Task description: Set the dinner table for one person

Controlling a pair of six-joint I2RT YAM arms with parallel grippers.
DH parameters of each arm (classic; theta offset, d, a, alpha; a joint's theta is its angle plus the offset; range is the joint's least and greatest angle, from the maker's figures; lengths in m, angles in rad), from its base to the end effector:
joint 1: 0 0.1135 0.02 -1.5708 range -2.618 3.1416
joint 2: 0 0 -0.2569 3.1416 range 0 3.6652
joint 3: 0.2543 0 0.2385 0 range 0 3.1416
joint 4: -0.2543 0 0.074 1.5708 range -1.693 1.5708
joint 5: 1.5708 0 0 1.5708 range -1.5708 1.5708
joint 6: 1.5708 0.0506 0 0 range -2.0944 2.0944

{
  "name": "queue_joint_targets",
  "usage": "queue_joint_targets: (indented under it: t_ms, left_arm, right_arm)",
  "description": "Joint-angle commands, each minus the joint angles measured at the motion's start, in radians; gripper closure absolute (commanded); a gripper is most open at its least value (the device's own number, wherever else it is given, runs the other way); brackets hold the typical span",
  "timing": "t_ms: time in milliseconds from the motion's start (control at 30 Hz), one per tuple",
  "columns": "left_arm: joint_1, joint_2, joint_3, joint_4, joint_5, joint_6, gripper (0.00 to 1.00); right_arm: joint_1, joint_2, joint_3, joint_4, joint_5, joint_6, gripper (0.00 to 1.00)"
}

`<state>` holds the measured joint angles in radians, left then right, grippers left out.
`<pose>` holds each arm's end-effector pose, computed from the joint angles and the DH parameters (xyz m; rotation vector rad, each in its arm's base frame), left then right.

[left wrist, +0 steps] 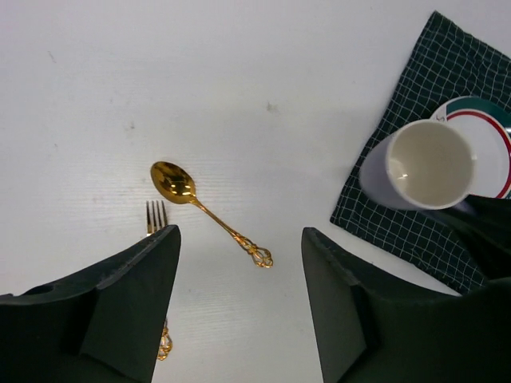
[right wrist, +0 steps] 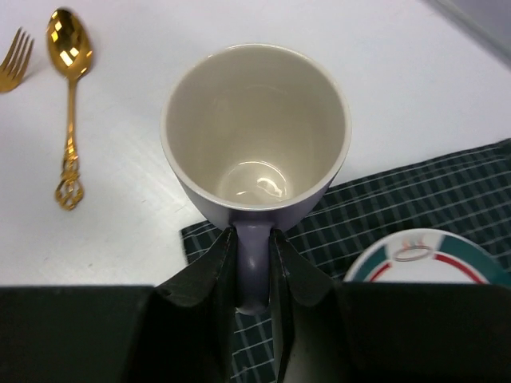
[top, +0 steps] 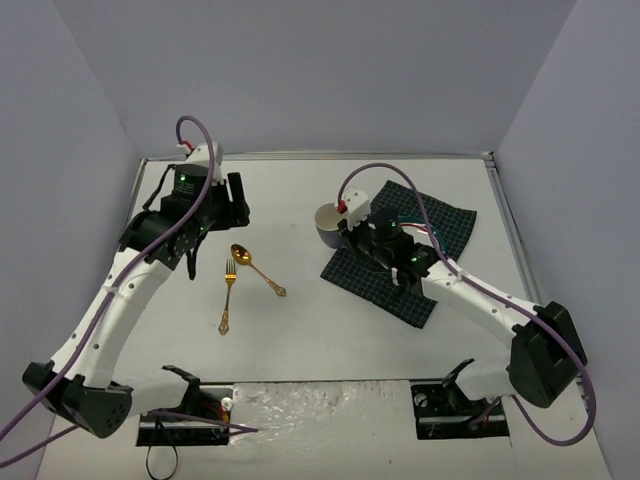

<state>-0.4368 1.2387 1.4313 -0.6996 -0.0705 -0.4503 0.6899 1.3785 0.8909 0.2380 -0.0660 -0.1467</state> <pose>0.2372 -0.1068 0.3990 -0.0580 2.1095 -0.4656 0.2475 0.2085 0.2798 -0.7913 1.6638 0.4425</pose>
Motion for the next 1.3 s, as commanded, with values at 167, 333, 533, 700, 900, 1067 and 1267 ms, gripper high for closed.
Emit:
queue_joint_targets:
  t_ms: [167, 333, 533, 700, 900, 1067, 1267]
  left_arm:
    - [0.188, -0.126, -0.16, 0.097, 0.01, 0.084, 0.13]
    - [0.244, -0.147, -0.248, 0.129, 0.021, 0.119, 0.07]
    - [0.272, -0.189, -0.348, 0.179, 0.003, 0.138, 0.07]
    - [0.302, -0.22, -0.408, 0.189, -0.024, 0.143, 0.07]
    - [0.319, -0.249, -0.428, 0.201, -0.069, 0.136, 0.07]
    - [0.324, -0.254, -0.435, 0.206, -0.085, 0.133, 0.08]
    - [0.333, -0.245, -0.437, 0.208, -0.091, 0.132, 0.08]
  right_arm:
    - [-0.371, -0.082, 0.132, 0.121, -0.33, -0.148, 1.0]
    - [-0.537, 0.043, 0.24, 0.116, -0.511, -0.225, 1.0]
    - [-0.635, 0.207, 0.399, 0.082, -0.617, -0.332, 1.0]
    - [-0.679, 0.333, 0.484, 0.077, -0.672, -0.401, 1.0]
    - [-0.714, 0.456, 0.584, 0.07, -0.744, -0.425, 1.0]
    - [-0.733, 0.521, 0.639, 0.069, -0.775, -0.455, 1.0]
    - [-0.769, 0.593, 0.678, 0.069, -0.829, -0.472, 1.0]
